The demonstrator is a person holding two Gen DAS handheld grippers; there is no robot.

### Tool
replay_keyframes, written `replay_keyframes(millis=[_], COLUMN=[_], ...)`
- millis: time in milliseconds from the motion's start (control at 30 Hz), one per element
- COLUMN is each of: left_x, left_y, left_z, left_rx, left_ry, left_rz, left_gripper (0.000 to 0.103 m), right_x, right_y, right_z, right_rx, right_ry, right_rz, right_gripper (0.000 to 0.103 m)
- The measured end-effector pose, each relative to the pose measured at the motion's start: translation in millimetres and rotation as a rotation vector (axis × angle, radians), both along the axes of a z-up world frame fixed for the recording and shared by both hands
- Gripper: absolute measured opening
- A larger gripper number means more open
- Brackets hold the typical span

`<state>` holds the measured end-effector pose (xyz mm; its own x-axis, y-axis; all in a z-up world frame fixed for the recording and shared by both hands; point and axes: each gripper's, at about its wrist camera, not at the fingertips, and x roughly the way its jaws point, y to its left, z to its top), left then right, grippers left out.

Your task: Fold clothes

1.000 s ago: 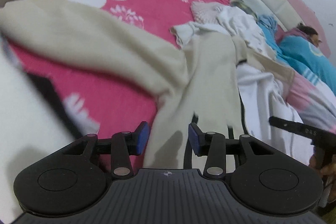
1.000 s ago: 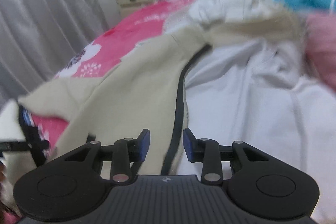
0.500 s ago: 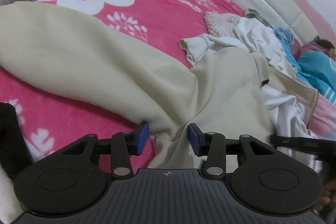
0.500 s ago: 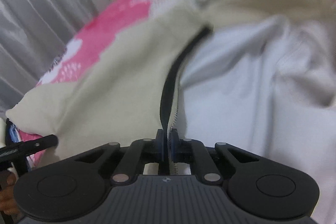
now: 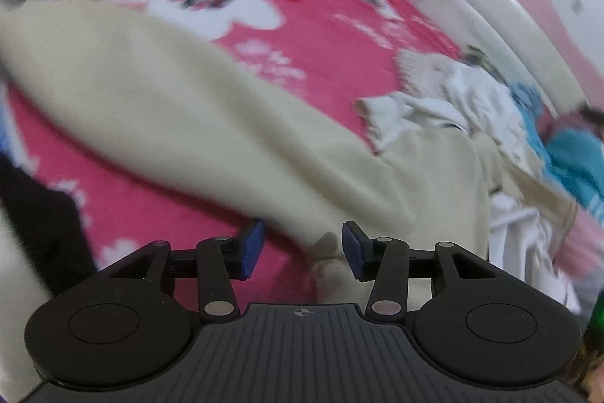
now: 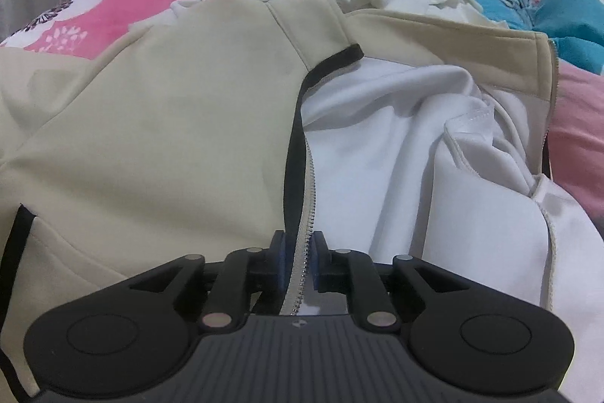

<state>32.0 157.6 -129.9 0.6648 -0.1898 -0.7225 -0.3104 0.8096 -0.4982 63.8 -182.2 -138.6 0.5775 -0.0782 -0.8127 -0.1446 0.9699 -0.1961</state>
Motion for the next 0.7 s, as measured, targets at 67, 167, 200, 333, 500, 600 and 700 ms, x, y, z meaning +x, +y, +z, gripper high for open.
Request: replay_keyframes(millis=[67,167,200,333,500,600,700], left_x=[-1.4,-2.9,-1.4,10.1,19.6,13.9,9.7], left_y=[10.5,18.5,17.8,7.9,12.1,20.2,23.8], left_z=[-7.6,-11.6,-10.7,-6.0,-16.2,-21.3,-24.0], left_rx=[-0.047,-0.1,-0.093,-0.035,0.016,-0.025,-0.041], left_ry=[0.032,0.029,0.023,-0.01,0.036,0.025,0.008], left_rz=[0.051,0.108,0.119,0.143,0.231,0.272,0.289], left_gripper=[0.046,0.046,0.046,0.046,0.043,0.038,0.037], right_x=[-0.2,6.6,11.1,58.1,133.0,161.6,169.0], right_y=[-1.1,-5.3,-5.8,10.4,49.2,47.6,26.8], right_z=[10.0,41.7,52.9,77.9,53.0,9.0,-18.9], right_rx=[-0.007,0.063,0.097,0.241,0.37,0.253,0.255], right_ry=[-0.014,-0.088,-0.119,-0.153,-0.076,-0.043,0.007], right_rz=[-0.001,0.005,0.014,0.091,0.139,0.039,-0.068], right_gripper=[0.036,0.038,0.038,0.038,0.031,0.028,0.022])
